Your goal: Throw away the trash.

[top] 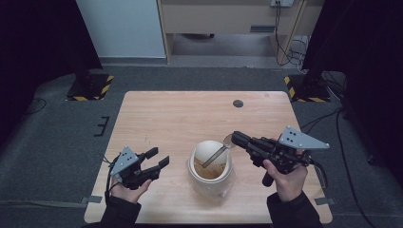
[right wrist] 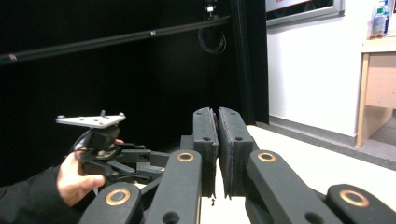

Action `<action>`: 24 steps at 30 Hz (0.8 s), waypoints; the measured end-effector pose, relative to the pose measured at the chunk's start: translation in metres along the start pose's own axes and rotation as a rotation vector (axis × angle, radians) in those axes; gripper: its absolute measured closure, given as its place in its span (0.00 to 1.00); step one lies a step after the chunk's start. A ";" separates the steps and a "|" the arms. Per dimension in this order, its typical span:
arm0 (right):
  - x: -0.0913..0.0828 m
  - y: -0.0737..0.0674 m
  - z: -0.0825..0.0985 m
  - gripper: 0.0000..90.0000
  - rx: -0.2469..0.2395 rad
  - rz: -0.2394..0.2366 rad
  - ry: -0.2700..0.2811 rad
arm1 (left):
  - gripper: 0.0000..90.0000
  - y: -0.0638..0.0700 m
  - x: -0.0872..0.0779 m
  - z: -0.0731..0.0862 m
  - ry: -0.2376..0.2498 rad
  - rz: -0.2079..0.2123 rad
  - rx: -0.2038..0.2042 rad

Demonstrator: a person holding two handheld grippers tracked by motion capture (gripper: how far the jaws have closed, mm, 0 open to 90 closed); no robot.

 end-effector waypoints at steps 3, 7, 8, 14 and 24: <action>0.001 0.001 0.004 0.96 -0.029 0.011 -0.018 | 0.36 -0.015 0.004 0.022 -0.071 -0.034 -0.024; 0.002 0.001 0.008 0.96 -0.060 0.019 -0.039 | 0.33 -0.033 0.010 0.046 -0.179 -0.058 -0.052; 0.003 0.002 0.009 0.96 -0.076 0.024 -0.047 | 0.32 -0.036 0.012 0.049 -0.190 -0.064 -0.054; 0.005 0.005 0.016 0.96 -0.117 0.042 -0.073 | 0.30 -0.055 0.015 0.060 -0.222 -0.095 -0.073; 0.014 0.009 0.028 0.96 -0.193 0.087 -0.111 | 0.30 -0.064 0.011 0.062 -0.227 -0.118 -0.096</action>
Point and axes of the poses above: each handheld gripper's, and its own axes: x roughly forward along the jaws, z roughly out of its underside, y roughly to its right, the point moved 6 cm from there along x, roughly forward along the jaws, and after that the axes turned 15 degrees about x, right-handed, at the moved point
